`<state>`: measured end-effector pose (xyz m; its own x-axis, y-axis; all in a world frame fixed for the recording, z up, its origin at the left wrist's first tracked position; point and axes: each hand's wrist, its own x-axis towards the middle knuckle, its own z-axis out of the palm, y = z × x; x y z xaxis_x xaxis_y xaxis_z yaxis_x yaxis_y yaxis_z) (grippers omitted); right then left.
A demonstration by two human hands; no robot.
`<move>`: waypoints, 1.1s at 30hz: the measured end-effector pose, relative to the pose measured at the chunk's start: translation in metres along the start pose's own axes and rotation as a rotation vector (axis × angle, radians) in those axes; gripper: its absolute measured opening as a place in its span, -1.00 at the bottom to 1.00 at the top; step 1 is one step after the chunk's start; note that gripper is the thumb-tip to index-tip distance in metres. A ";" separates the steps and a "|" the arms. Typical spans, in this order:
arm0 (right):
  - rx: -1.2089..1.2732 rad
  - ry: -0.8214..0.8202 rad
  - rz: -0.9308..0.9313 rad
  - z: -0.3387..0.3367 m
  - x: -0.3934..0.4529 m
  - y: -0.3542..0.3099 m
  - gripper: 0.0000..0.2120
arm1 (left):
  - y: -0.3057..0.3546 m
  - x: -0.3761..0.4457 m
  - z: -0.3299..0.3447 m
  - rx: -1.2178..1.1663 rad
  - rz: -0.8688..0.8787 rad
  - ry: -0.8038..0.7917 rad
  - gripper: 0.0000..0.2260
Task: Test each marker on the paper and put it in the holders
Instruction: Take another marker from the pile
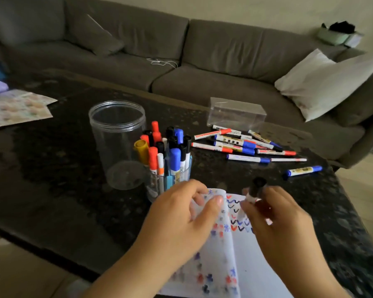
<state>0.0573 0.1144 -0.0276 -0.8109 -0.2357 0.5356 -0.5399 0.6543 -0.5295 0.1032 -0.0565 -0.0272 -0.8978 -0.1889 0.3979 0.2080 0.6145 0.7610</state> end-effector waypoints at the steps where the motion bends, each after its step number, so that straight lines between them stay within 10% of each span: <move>1: 0.082 0.030 0.049 -0.002 0.007 -0.008 -0.75 | -0.008 0.000 -0.004 0.067 -0.001 0.058 -0.75; 7: 0.364 -0.011 0.194 -0.003 0.055 -0.051 -0.96 | -0.031 -0.001 -0.023 0.333 -0.016 0.012 -0.46; 24: 0.113 -0.206 0.095 0.031 0.079 -0.073 -0.91 | -0.037 -0.002 -0.040 0.318 -0.170 0.052 -0.46; 33: -0.025 -0.331 0.092 0.055 0.091 -0.073 -0.79 | -0.032 -0.001 -0.032 0.246 -0.200 0.068 -0.82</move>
<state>0.0103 0.0057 0.0230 -0.8875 -0.3925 0.2415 -0.4585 0.7003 -0.5471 0.1096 -0.1001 -0.0357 -0.8816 -0.3702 0.2928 -0.0773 0.7252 0.6842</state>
